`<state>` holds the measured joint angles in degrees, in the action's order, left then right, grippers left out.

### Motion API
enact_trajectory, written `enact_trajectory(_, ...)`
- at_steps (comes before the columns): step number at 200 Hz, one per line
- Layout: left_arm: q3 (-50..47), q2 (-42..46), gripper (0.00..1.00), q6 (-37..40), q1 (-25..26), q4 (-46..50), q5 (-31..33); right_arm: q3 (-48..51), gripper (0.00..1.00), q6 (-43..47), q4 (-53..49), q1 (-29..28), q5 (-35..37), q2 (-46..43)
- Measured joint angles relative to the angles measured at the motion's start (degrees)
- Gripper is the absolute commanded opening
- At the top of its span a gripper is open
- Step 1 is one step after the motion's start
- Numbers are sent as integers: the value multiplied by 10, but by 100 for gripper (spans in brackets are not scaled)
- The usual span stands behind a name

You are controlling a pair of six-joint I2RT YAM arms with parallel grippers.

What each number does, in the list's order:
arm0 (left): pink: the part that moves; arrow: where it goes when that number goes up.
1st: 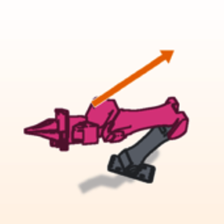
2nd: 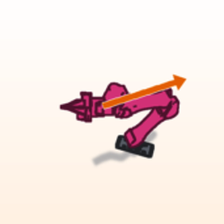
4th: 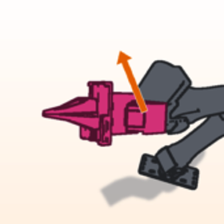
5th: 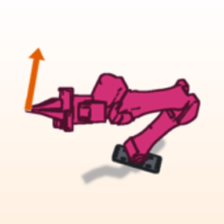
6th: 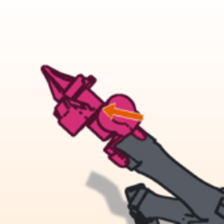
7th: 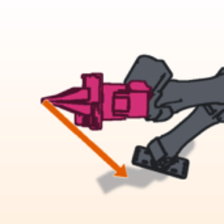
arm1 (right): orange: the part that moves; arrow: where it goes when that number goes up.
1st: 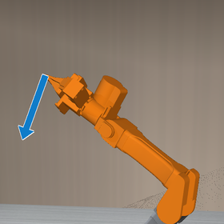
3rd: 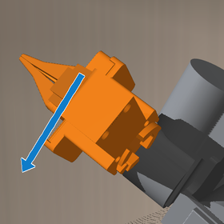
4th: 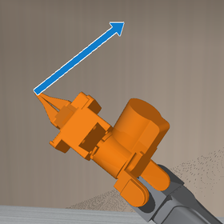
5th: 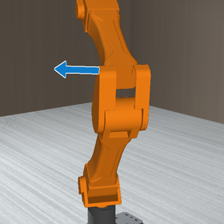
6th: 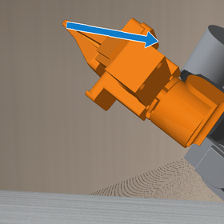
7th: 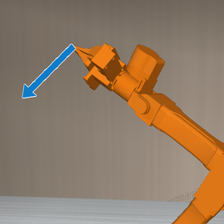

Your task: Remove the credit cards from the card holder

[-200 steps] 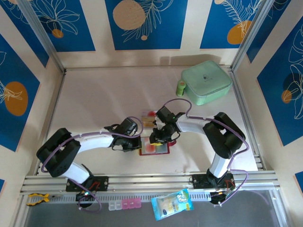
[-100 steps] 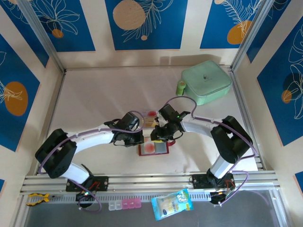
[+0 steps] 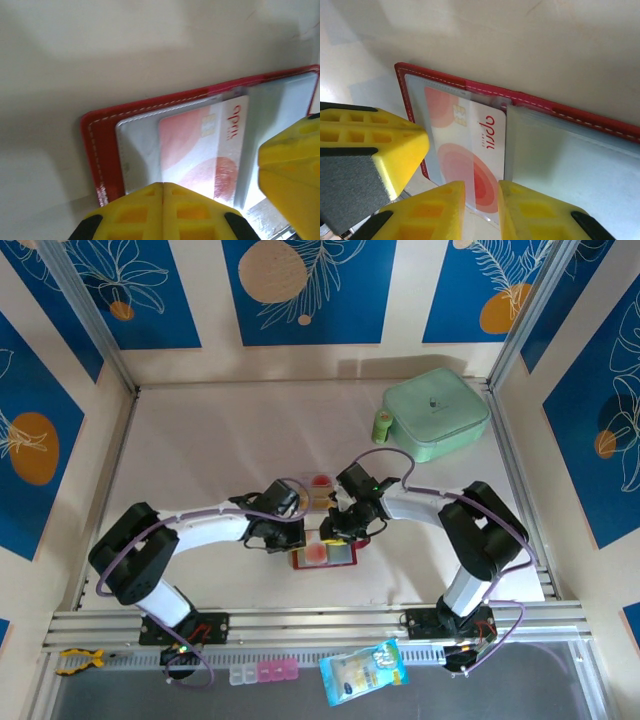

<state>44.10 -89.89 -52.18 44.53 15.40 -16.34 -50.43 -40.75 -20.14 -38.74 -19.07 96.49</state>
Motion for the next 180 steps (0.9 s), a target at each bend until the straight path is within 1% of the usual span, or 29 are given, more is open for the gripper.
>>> enact_trajectory(117,-10,-5,0,0,0,-24,-12,8,25,-6,29,0,-13,20)
enact_trajectory(180,-3,-2,0,0,0,-4,-12,15,25,-8,30,5,-13,-14)
